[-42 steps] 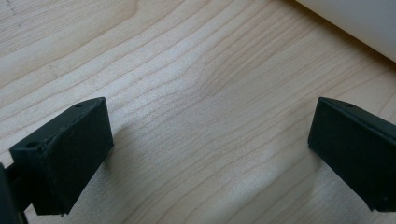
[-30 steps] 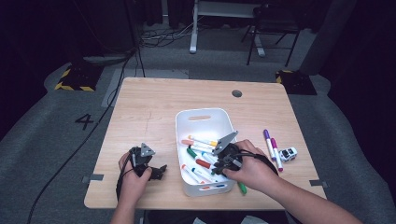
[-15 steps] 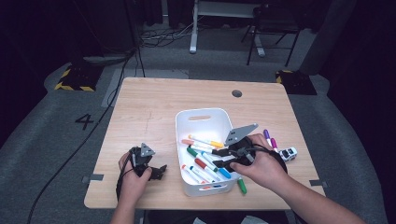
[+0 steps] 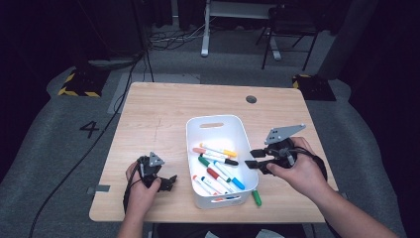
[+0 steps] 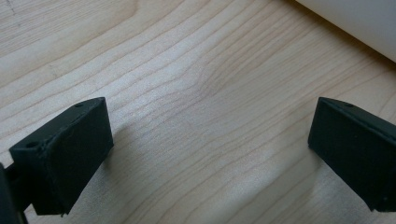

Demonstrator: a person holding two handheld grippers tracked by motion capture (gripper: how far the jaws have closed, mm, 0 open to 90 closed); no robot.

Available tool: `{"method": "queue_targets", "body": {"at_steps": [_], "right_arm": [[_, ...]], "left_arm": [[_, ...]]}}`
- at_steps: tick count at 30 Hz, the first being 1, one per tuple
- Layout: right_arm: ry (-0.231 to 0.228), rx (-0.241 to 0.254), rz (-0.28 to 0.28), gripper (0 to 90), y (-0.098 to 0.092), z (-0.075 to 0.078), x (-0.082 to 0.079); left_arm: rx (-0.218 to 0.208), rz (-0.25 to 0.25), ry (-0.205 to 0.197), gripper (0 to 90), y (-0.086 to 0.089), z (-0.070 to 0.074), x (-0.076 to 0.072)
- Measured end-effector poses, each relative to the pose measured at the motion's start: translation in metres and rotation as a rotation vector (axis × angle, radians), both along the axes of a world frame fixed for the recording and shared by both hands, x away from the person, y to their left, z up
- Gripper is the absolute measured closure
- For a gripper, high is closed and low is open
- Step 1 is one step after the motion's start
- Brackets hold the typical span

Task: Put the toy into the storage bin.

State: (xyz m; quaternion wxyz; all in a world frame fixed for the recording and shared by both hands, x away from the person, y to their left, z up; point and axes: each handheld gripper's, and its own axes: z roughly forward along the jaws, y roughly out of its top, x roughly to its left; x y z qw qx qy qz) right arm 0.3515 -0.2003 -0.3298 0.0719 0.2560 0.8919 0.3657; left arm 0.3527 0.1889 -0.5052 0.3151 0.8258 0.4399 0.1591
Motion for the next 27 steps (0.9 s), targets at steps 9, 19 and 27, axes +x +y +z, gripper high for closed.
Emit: {"method": "queue_targets", "body": {"at_steps": [9,19,27], "right_arm": [[0.023,0.018,-0.055,57.6,-0.022,-0.006,0.004],[0.048,0.005,-0.101,56.7,-0.035,-0.025,0.01],[0.102,-0.025,-0.117,55.6,-0.035,-0.059,0.013]], "left_arm": [[0.0,0.0,0.001,0.1,0.0,0.0,0.0],[0.0,-0.001,0.0,0.1,0.0,0.0,0.0],[0.0,-0.002,0.0,0.1,0.0,0.0,0.0]]}}
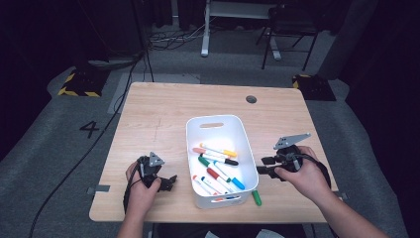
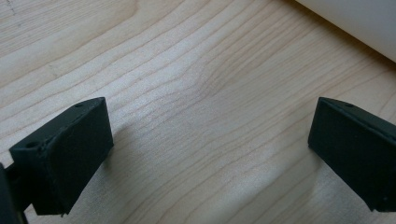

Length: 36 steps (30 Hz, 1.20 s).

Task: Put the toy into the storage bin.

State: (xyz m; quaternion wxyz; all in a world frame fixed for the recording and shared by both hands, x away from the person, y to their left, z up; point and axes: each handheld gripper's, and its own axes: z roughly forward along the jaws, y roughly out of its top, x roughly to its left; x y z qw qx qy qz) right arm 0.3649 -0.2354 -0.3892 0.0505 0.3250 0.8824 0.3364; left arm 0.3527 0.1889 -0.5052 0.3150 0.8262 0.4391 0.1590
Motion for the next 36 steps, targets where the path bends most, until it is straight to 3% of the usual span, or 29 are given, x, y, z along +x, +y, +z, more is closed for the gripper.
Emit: {"method": "queue_targets", "body": {"at_steps": [14,19,31,36], "right_arm": [[0.083,-0.049,0.006,55.0,0.007,-0.052,0.005],[0.084,-0.071,0.011,54.7,0.009,-0.064,0.005],[0.1,-0.086,0.018,54.3,0.013,-0.078,0.005],[0.086,-0.095,0.022,54.8,0.011,-0.084,0.007]], "left_arm": [[0.003,0.005,0.001,0.2,0.0,0.0,-0.001],[0.003,0.004,0.0,0.2,0.0,0.0,-0.001],[0.002,0.006,0.001,0.2,0.0,0.0,-0.001],[0.003,0.003,0.0,0.2,0.0,0.0,0.0]]}}
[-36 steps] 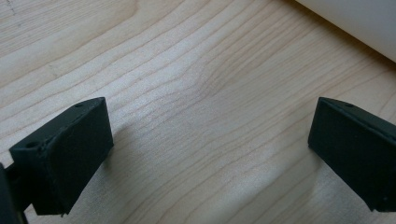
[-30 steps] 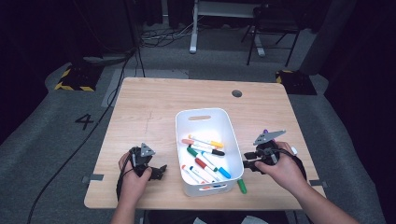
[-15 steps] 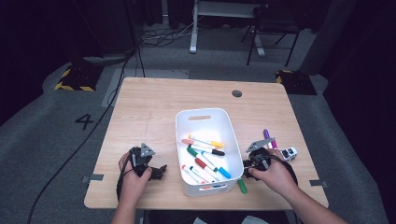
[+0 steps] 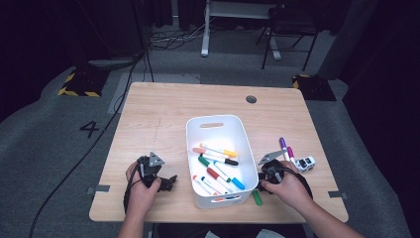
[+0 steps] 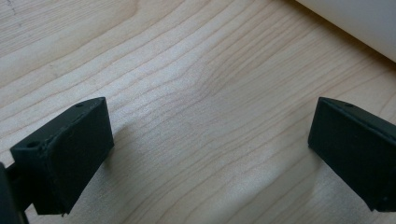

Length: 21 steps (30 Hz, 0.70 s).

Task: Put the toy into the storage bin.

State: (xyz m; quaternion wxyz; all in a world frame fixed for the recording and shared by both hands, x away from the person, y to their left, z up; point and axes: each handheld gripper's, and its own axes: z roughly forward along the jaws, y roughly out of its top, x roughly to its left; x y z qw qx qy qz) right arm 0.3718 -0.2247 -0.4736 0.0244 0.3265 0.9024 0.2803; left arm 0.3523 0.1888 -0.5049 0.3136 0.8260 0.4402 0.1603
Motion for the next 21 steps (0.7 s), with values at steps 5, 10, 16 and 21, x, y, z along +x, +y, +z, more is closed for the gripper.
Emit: {"method": "queue_targets", "body": {"at_steps": [5,10,16,21], "right_arm": [[-0.006,-0.022,-0.007,60.3,-0.005,-0.001,0.002],[-0.024,-0.064,-0.019,71.8,-0.01,0.0,0.004],[-0.023,-0.087,-0.053,77.0,-0.014,0.001,0.005],[-0.021,-0.092,-0.057,77.1,-0.015,0.002,0.005]], "left_arm": [[0.0,0.001,0.002,0.2,0.0,0.0,0.0],[0.0,0.001,0.0,0.2,0.0,0.0,0.0],[-0.001,0.002,0.001,0.2,0.0,0.0,0.0],[0.0,0.001,0.001,0.2,0.0,0.0,0.0]]}}
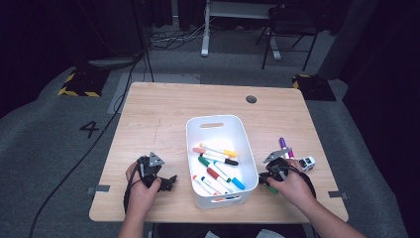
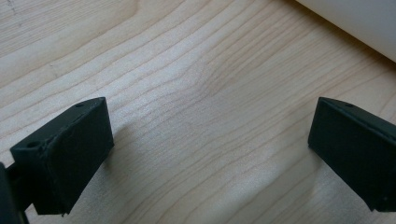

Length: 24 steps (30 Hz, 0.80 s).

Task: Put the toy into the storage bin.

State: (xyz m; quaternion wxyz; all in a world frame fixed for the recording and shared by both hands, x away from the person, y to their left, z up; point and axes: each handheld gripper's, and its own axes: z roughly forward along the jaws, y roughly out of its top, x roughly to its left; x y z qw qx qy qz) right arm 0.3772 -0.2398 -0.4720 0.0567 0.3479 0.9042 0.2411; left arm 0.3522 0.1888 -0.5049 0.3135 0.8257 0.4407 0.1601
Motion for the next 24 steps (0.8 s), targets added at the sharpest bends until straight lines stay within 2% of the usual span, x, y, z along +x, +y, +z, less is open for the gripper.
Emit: {"method": "queue_targets", "body": {"at_steps": [3,7,10,11,14,24], "right_arm": [[0.011,0.013,-0.001,77.2,-0.002,0.001,0.001],[-0.004,0.024,0.005,77.2,-0.005,0.005,0.0],[0.002,0.045,-0.008,77.2,-0.006,0.012,-0.001],[-0.012,0.051,0.006,77.2,-0.007,0.014,0.0],[-0.001,0.068,-0.008,77.2,-0.009,0.023,-0.002],[-0.037,0.133,-0.007,77.2,-0.017,0.049,-0.004]], "left_arm": [[0.0,0.0,0.001,0.2,0.0,0.0,0.0],[0.0,0.0,0.001,0.2,0.0,0.0,0.0],[0.0,0.0,0.0,0.2,0.0,0.0,0.0],[0.0,0.0,0.001,0.2,0.0,0.0,0.0],[0.0,-0.001,-0.001,0.2,0.0,0.0,0.0],[0.002,0.002,0.002,0.2,0.0,0.0,0.0]]}}
